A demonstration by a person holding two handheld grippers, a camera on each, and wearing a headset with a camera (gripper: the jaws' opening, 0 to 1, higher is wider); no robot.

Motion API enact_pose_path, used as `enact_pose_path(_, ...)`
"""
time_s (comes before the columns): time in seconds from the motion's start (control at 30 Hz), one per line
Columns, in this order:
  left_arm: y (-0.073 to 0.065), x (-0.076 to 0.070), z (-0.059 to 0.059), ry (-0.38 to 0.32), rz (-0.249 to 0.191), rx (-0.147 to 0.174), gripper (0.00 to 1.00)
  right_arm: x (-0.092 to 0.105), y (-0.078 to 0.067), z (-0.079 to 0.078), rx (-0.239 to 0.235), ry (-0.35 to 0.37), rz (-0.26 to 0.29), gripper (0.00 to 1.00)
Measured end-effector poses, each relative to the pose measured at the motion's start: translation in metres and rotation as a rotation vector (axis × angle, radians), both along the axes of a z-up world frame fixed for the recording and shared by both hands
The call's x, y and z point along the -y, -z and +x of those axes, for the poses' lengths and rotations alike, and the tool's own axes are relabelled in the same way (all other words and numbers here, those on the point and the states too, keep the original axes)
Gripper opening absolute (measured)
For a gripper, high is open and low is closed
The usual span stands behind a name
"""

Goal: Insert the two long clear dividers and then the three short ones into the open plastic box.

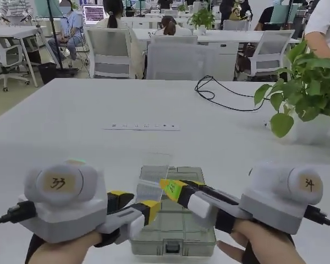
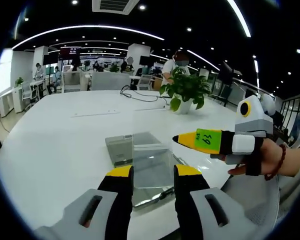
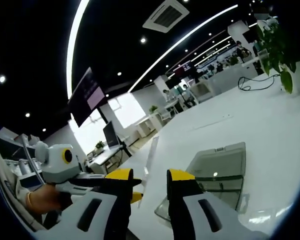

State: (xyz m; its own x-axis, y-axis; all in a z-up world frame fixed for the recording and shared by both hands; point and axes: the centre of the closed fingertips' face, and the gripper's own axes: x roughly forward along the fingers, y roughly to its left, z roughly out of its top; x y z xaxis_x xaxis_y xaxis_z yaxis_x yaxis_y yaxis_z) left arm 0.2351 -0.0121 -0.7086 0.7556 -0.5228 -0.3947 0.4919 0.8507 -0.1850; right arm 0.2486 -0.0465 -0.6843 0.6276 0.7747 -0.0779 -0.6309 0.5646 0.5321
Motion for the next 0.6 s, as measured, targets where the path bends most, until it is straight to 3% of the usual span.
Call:
enact_pose_path(0.23, -0.003, 0.008, -0.004, 0.021, -0.03, 0.002, 0.3, -0.005, 0.003, -0.001, -0.009, -0.002, 0.004, 0.2)
enact_pose_path(0.6, -0.001, 0.019, -0.01, 0.05, -0.042, 0.001, 0.3, -0.009, 0.008, 0.0, -0.07, 0.007, 0.043, 0.09)
